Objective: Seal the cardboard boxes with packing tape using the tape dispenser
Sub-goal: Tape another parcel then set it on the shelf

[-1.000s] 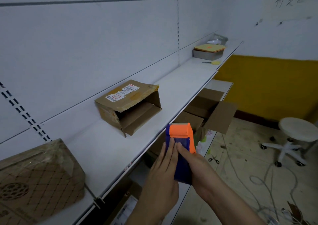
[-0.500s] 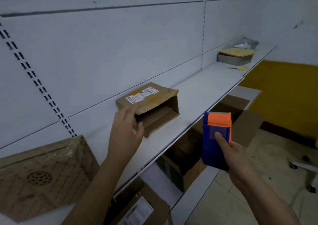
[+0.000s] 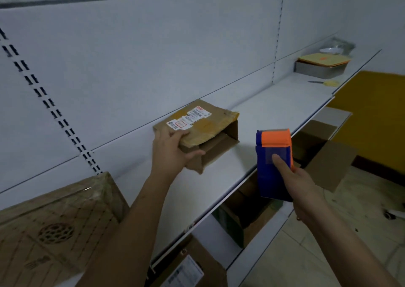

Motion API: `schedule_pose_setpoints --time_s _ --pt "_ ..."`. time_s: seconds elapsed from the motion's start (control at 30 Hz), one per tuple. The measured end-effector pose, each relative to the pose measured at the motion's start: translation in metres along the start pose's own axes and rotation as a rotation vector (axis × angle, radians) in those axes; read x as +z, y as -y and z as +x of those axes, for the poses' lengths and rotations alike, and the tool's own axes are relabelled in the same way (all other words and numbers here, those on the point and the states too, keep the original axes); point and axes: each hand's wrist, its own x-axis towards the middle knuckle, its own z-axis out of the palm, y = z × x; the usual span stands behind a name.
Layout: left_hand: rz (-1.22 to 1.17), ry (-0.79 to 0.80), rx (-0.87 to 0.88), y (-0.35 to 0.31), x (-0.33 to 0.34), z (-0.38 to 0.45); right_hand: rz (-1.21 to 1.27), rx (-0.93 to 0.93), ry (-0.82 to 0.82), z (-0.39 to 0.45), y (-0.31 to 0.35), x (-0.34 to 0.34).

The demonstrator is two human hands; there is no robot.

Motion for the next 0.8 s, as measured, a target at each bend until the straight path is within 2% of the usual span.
schedule_pose_setpoints --time_s 0.1,0.17,0.3,0.5,0.73,0.8 --pt "-0.021 -0.078 -0.03 0.004 0.01 0.008 -0.04 -0.008 -0.02 0.002 0.003 0.009" --pt "-0.116 -0.097 -0.037 0.005 0.013 0.01 -0.061 -0.033 -0.03 0.005 0.005 0.012" --pt "-0.291 -0.218 0.044 -0.001 0.004 0.013 -0.121 -0.066 -0.091 0.014 0.014 0.017" --pt "-0.628 -0.051 -0.194 -0.004 -0.04 0.046 -0.086 -0.169 -0.128 0.008 0.024 0.032" --pt "-0.675 0.064 -0.223 0.005 -0.047 0.058 -0.225 -0.601 0.046 -0.005 0.081 0.058" --pt "-0.65 0.089 -0.233 0.001 -0.051 0.06 -0.179 -0.65 0.113 0.007 0.104 0.071"
